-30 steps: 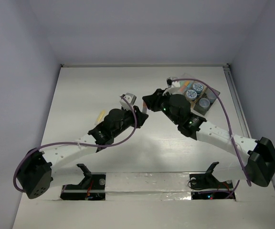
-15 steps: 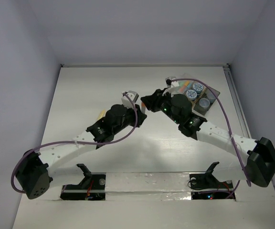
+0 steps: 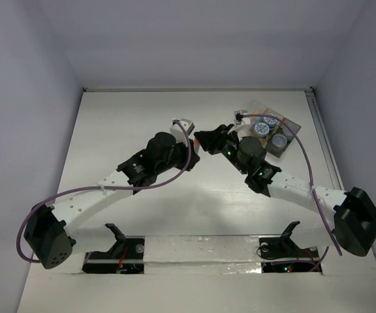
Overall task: Sort the stationery into containers
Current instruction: Close the pen cap on the pen, then place the pen in the storage box.
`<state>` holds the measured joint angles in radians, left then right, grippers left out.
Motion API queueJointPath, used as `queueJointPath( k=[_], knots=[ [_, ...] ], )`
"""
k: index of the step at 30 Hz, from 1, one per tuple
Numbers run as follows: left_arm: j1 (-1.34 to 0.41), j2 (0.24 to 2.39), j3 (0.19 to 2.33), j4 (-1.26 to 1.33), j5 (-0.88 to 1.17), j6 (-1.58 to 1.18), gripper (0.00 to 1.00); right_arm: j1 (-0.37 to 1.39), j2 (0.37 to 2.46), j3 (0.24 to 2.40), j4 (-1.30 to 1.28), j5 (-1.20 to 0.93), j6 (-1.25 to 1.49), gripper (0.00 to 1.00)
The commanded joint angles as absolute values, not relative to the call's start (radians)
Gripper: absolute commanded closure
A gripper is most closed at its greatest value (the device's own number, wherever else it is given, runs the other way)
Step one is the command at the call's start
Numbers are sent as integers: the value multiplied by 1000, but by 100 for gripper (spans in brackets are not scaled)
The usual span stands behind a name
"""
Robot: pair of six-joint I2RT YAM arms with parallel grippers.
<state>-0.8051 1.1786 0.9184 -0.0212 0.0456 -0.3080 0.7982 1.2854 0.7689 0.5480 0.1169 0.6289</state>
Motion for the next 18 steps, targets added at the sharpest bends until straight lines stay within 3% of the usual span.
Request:
queueJointPath(
  k=[1, 5, 7, 11, 18],
  knots=[
    [-759, 1135, 1092, 480, -5, -313, 100, 902, 1332, 725, 212, -30, 664, 100],
    [-759, 1112, 918, 468, 60, -365, 100, 816, 1322, 857, 158, 23, 638, 100],
    [-759, 1071, 830, 486, 74, -397, 91, 758, 1336, 940, 155, 21, 634, 100],
    [-759, 973, 633, 476, 71, -417, 65, 660, 1416, 1093, 144, 57, 601, 100],
    [-759, 849, 493, 448, 28, -405, 42, 434, 1538, 1252, 109, 78, 565, 100]
  ],
)
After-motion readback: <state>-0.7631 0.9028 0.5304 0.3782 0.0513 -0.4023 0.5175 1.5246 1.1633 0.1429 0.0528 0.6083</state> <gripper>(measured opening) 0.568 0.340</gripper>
